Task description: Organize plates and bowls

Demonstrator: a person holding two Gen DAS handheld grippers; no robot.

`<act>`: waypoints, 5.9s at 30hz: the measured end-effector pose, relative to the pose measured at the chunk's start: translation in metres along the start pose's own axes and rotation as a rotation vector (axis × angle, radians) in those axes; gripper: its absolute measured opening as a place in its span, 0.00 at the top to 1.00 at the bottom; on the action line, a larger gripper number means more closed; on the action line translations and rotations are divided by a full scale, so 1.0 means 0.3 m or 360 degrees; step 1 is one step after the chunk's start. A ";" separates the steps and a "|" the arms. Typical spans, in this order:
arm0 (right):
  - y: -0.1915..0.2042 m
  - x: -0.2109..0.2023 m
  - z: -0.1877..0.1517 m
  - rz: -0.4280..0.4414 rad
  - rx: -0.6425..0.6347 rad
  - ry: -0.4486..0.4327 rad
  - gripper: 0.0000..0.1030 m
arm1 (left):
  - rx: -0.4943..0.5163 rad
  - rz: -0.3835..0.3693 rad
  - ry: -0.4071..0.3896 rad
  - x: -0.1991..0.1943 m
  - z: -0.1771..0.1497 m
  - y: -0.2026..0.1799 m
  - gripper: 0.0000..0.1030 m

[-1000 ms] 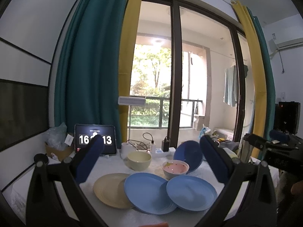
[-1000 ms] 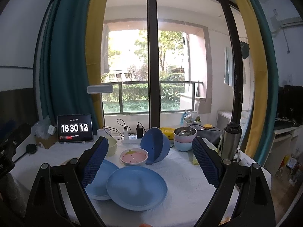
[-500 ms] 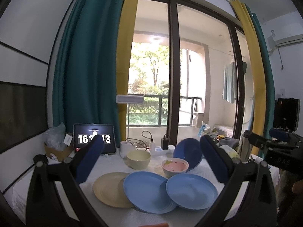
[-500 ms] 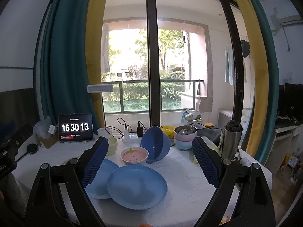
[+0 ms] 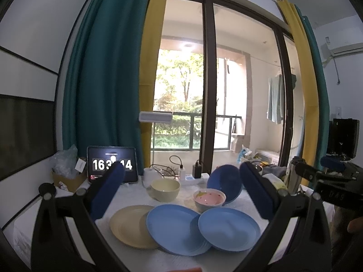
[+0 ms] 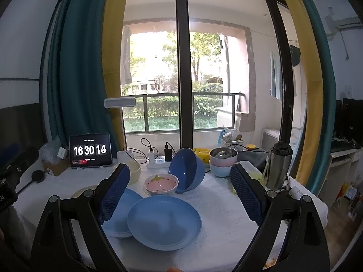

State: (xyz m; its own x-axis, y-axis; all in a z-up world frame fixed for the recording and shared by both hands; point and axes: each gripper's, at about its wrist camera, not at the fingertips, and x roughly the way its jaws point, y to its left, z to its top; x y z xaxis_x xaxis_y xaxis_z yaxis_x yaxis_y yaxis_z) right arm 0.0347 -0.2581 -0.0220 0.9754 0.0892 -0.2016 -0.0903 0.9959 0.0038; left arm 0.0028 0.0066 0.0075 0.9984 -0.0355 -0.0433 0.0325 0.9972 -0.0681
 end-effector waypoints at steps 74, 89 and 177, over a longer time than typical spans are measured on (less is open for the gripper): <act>-0.281 0.703 -0.383 0.0113 0.0206 0.0744 0.52 | 0.0249 0.0094 0.0959 0.753 -0.470 -0.244 0.47; -0.274 0.764 -0.469 0.0178 0.0278 0.0893 0.73 | 0.0298 0.0022 0.1147 0.793 -0.549 -0.263 0.59; 0.199 0.913 -0.471 0.0341 0.0004 0.1103 0.72 | 0.0172 0.0284 0.1080 0.753 -0.541 0.143 0.73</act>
State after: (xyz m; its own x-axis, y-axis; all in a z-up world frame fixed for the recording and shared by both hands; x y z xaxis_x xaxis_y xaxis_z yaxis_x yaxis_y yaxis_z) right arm 0.2679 -0.1761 -0.2154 0.5846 0.2534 -0.7707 -0.2639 0.9577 0.1148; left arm 0.2223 0.0306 -0.1669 0.7414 0.1307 -0.6582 -0.0897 0.9913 0.0959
